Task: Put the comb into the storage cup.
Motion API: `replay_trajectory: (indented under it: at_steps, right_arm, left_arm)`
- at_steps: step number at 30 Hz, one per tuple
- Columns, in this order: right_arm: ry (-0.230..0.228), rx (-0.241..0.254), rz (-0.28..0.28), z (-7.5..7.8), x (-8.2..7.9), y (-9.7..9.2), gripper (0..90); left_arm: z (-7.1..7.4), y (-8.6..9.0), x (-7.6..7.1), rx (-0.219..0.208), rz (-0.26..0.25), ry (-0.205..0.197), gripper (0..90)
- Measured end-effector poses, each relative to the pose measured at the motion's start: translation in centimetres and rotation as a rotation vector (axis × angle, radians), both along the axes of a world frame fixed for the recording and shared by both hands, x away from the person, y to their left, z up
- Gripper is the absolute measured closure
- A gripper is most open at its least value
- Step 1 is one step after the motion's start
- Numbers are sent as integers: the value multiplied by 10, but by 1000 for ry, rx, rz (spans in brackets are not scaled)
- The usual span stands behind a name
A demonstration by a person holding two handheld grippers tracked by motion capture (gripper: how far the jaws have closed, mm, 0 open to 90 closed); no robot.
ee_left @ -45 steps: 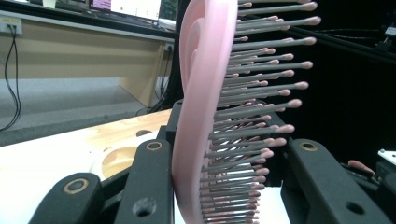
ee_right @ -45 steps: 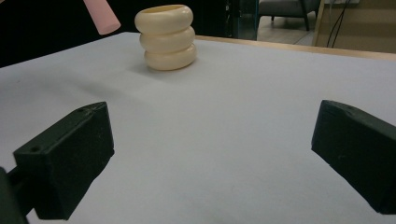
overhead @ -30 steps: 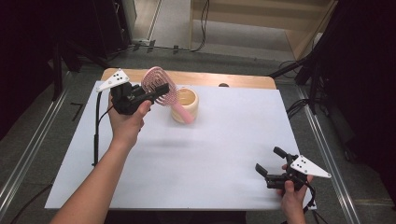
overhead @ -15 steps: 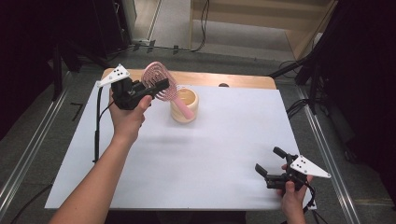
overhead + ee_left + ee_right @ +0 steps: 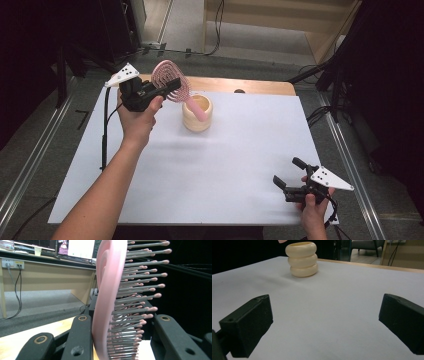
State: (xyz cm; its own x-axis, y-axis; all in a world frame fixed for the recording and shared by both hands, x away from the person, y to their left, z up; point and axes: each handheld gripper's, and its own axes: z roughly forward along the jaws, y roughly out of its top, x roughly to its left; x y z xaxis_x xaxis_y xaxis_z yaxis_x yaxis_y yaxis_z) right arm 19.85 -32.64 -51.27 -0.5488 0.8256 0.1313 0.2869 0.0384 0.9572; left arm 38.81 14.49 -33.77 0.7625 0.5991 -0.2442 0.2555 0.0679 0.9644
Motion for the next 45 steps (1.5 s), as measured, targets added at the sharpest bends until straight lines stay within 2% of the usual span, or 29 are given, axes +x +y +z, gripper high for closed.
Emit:
replay_trajectory:
  at_steps: [11, 16, 33, 45]
  right_arm:
    - [1, -1, 0, 0, 0, 0, 0]
    - [1, -8, 1, 0, 0, 1, 0]
    - [6, -10, 1, 0, 0, 2, 0]
    - [3, -6, 2, -1, 1, 1, 0]
  left_arm:
    - [4, -2, 7, -6, 19, -11, 649]
    - [4, -1, 10, -10, 47, -18, 649]
    - [1, -2, 22, -13, 97, -24, 649]
    - [-7, -9, 30, 12, 133, -27, 648]
